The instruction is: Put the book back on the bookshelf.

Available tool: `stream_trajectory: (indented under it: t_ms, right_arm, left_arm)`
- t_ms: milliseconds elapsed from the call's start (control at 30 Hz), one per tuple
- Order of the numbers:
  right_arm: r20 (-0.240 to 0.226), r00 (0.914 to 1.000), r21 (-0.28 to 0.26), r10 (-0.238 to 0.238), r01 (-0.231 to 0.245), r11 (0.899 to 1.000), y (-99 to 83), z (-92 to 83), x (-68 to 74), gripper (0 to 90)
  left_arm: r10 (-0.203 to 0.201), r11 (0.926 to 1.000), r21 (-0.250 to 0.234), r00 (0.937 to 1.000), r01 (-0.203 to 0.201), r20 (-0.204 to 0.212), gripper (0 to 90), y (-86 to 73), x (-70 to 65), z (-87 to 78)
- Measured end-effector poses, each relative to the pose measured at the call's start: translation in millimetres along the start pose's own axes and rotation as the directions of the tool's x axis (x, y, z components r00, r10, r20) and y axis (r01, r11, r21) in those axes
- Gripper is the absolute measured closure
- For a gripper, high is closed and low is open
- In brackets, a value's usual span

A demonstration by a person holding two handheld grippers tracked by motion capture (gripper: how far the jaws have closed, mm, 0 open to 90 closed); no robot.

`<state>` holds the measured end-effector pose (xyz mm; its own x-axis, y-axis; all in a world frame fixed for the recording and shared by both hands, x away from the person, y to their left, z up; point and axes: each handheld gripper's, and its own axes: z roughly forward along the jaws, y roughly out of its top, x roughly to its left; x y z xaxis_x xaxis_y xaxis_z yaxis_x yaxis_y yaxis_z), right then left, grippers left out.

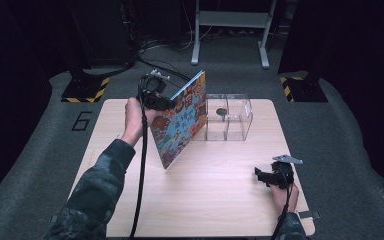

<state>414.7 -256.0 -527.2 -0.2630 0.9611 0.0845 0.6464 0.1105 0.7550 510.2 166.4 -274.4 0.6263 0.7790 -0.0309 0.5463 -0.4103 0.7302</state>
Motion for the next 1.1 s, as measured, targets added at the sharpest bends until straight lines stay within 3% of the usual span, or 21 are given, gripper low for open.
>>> stream_trajectory:
  t_ms: [167,467,667,733,867,1100]
  right_arm:
    - [0.001,1.0,-0.001,0.0,0.0,1.0,0.0,-0.1,0.1,13.5]
    - [0.006,0.9999,-0.006,0.009,-0.009,1.0,-0.1,0.0,0.4,13.5]
    - [0.004,0.9998,-0.005,0.02,-0.02,1.0,-0.4,-0.4,1.0,13.5]
    - [0.006,0.9999,-0.006,0.009,-0.009,1.0,-0.2,-0.1,0.3,13.5]
    - [0.007,0.9998,-0.004,0.02,-0.02,1.0,-0.4,-0.3,1.4,13.6]
    - [-0.004,1.0,-0.005,0.008,-0.008,1.0,-0.2,-0.3,1.1,13.6]
  left_arm:
    - [-0.062,0.998,-0.008,0.9978,0.062,-0.021,79.2,6.5,-0.2,7.4]
    - [-0.104,0.9946,-0.015,0.9917,0.103,-0.076,79.2,12.8,-4.5,10.5]
    - [-0.137,0.9897,-0.057,0.9843,0.131,-0.111,79.2,15.5,-4.4,15.1]
    - [-0.153,0.9857,-0.087,0.9821,0.144,-0.109,79.8,16.5,-4.0,13.1]
    - [-0.129,0.9891,-0.086,0.9851,0.119,-0.114,81.3,19.6,-5.6,16.5]
    - [-0.149,0.9863,-0.084,0.9854,0.142,-0.083,81.3,9.4,5.1,18.4]
